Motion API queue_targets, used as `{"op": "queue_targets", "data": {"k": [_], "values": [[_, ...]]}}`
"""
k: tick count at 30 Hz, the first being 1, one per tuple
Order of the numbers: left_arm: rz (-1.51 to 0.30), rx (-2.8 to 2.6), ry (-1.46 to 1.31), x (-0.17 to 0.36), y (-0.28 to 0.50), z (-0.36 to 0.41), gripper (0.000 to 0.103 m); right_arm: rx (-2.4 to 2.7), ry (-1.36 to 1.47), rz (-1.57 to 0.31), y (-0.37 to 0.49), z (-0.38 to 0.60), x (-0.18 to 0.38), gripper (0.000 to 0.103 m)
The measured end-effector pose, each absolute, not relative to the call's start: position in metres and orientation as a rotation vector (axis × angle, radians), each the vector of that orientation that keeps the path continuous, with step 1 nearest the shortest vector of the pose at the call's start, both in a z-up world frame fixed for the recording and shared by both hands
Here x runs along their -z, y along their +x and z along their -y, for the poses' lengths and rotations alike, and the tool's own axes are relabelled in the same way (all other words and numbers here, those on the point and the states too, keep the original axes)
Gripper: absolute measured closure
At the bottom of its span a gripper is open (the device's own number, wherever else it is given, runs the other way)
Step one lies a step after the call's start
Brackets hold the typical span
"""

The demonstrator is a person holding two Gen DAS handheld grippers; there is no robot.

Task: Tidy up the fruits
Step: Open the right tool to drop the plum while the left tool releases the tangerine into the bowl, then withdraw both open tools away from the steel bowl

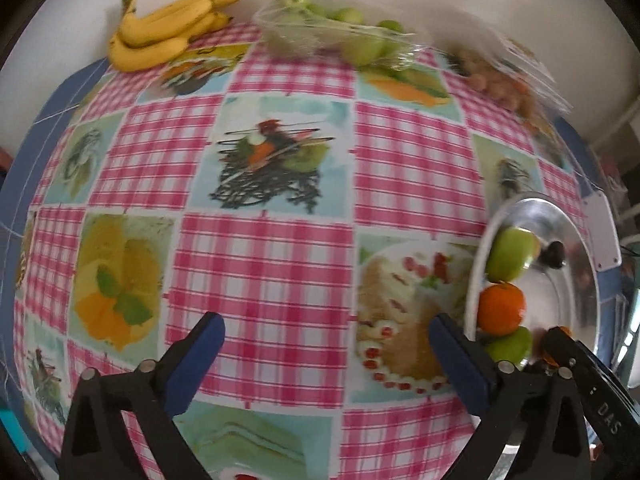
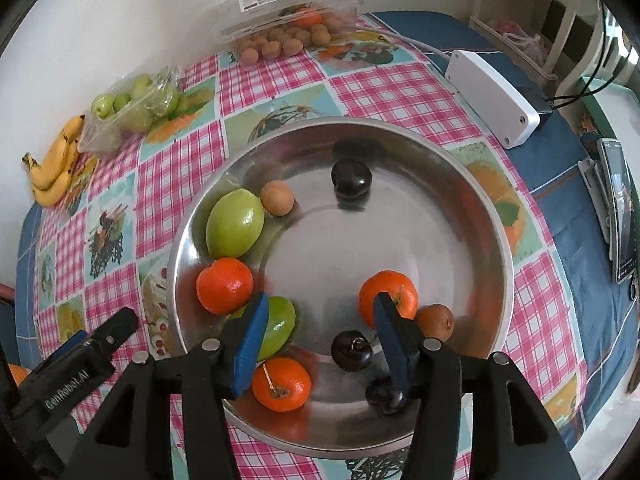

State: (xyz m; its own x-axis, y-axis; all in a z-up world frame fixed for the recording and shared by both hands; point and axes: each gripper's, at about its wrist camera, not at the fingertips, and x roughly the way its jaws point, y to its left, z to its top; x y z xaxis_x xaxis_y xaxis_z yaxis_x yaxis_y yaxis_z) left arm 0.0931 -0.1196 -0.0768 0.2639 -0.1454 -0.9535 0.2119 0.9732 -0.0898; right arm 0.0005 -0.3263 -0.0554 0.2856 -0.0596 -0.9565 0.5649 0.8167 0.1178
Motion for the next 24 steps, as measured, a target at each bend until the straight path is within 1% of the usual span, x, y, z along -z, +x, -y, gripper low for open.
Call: {"op": "queue_targets", "data": {"k": [2, 8, 10, 11, 12, 24], "values": [[-1.275, 0.221, 0.080, 0.078, 0.093, 0.117, 0.000, 0.441, 0.477, -1.225, 0.001, 0.326, 0.057, 0.029], [-1.262, 0.200, 0.119, 0.080, 0.092, 0.113, 0.000, 0.426, 0.448, -1.227, 0.003, 0.320, 0.057, 0.023], [-1.254, 0.201, 0.122, 0.079, 0.092, 0.113, 0.000, 0.417, 0.438, -1.224, 0.004, 0.318, 0.057, 0.018], [-1.245, 0.200, 0.123, 0.078, 0.093, 0.112, 0.000, 0.412, 0.433, -1.220, 0.004, 0.317, 0.057, 0.006], [-1.239, 0.197, 0.124, 0.076, 0.093, 0.112, 0.000, 0.408, 0.429, -1.215, 0.004, 0.317, 0.056, 0.001], [-1.147, 0.204, 0.105, 0.053, 0.097, 0.106, 0.000, 0.378, 0.371, -1.181, 0.007, 0.306, 0.050, 0.001]]}}
